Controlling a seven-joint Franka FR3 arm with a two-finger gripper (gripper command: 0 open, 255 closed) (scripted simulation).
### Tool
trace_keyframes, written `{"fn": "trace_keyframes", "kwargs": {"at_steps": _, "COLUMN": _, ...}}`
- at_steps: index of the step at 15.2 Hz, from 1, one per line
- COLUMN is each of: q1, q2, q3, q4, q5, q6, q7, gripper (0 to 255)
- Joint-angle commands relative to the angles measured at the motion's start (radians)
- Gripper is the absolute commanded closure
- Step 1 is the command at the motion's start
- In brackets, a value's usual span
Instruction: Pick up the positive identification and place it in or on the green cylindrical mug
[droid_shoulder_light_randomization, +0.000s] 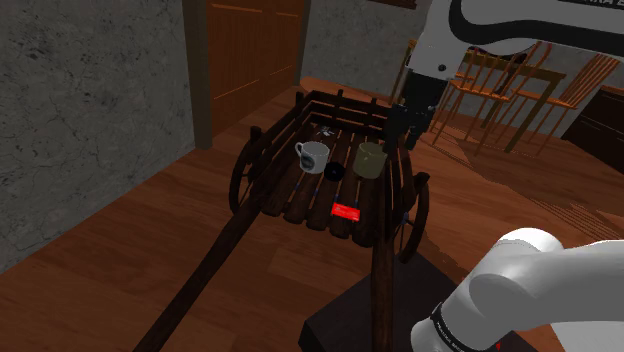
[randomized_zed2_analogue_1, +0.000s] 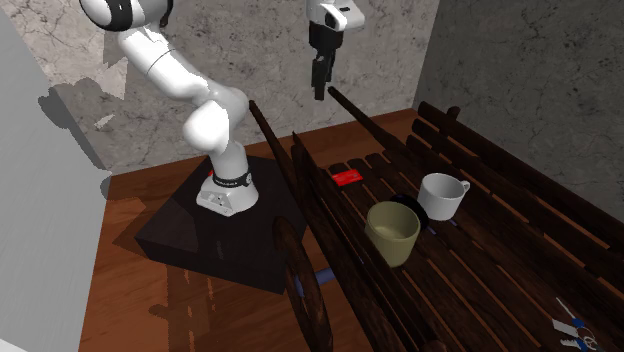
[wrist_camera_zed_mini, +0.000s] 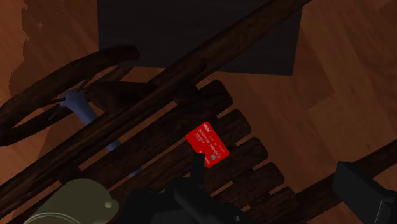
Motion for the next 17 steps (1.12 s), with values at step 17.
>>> {"fn": "trace_keyframes", "kwargs": {"at_steps": 17, "q1": 0.080, "q2": 0.636, "q3": 0.088, "q4": 0.037, "q5": -0.310, "q6": 0.170, "q7": -0.293, "gripper": 0}}
